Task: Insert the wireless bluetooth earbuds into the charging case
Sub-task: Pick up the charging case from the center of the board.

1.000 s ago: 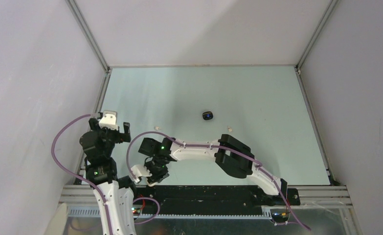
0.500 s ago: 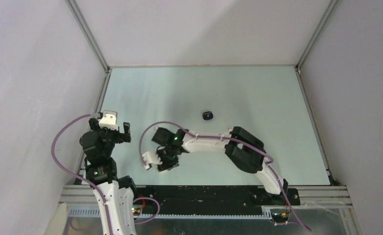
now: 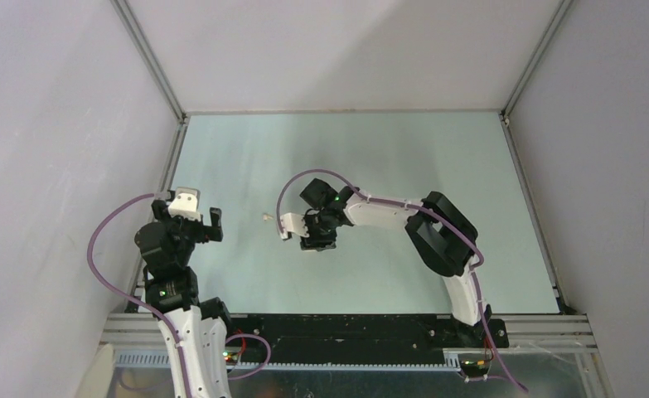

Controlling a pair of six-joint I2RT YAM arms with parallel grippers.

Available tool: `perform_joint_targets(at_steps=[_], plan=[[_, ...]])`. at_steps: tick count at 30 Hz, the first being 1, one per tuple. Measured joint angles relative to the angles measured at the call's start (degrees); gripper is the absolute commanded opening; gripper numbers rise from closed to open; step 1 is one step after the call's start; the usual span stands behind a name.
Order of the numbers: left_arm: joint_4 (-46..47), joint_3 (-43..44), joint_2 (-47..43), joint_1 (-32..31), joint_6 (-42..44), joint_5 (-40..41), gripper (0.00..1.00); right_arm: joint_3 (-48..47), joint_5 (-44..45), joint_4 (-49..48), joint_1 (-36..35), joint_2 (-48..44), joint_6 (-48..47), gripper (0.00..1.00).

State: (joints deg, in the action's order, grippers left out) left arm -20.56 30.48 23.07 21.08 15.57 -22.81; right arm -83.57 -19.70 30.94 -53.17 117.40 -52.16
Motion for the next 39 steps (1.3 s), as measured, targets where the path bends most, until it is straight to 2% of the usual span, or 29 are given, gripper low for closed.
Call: perform_joint_targets(at_steps=[2,6,13,19,25,29,39], plan=[[-0.07,0.0,0.0,0.0,0.0,-0.02,0.99,0.09,0.39,-0.24,0.26,0.0,0.2,0.75],[-0.2,0.0,0.0,0.0,0.0,-0.17,0.99,0.35,2.58,-2.1,0.17,-0.31,0.74,0.88],[-0.22,0.0,-0.33,0.0,0.0,-0.44,0.99,0.74,8.15,-5.27,0.02,-0.63,3.76,0.93],[-0.22,0.0,-0.42,0.0,0.02,-0.59,0.99,1.22,16.96,-10.8,0.66,-0.61,5.57,0.98],[-0.22,0.0,-0.59,0.0,0.02,-1.07,0.99,1.44,22.84,-14.91,2.25,-0.13,7.65,0.99],[-0.24,0.0,-0.59,0.0,0.02,-1.31,0.99,0.63,20.83,-13.77,3.41,0.09,9.66,0.99],[-0.24,0.0,-0.59,0.0,0.11,-1.46,0.99,0.57,2.71,-3.1,7.54,-2.36,3.76,0.99]])
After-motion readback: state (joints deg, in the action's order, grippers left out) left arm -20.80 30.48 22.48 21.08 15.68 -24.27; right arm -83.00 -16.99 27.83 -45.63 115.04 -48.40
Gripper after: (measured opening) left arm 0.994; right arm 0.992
